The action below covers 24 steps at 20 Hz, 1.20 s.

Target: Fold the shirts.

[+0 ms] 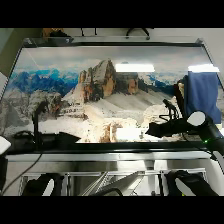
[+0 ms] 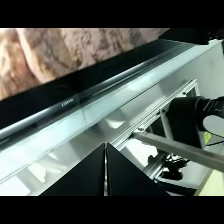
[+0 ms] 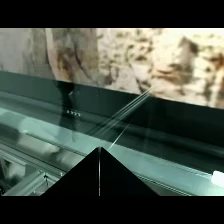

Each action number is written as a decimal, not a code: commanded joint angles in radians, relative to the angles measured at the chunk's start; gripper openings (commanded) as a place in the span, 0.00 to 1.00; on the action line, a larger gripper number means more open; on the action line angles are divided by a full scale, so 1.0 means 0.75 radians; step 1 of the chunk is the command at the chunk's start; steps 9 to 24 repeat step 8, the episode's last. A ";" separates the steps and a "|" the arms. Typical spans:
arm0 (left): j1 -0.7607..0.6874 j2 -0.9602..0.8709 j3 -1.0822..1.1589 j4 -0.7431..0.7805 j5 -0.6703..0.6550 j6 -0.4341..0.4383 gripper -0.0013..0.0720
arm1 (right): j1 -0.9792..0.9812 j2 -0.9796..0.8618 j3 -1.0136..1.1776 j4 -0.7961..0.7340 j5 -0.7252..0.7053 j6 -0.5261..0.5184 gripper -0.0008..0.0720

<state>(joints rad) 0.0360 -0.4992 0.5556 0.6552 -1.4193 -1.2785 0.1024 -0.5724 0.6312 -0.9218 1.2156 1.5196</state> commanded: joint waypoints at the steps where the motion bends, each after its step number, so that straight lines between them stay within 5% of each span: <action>1: 0.000 0.216 -0.226 0.006 0.038 -0.039 0.04 | 0.071 0.022 -0.073 0.015 -0.036 -0.003 0.04; 8: 0.000 0.350 -0.238 0.009 0.007 -0.123 0.04 | 0.071 0.021 -0.073 0.014 -0.036 -0.003 0.04; 24: 0.000 0.350 -0.238 0.009 0.007 -0.123 0.04 | 0.071 0.021 -0.073 0.014 -0.036 -0.003 0.04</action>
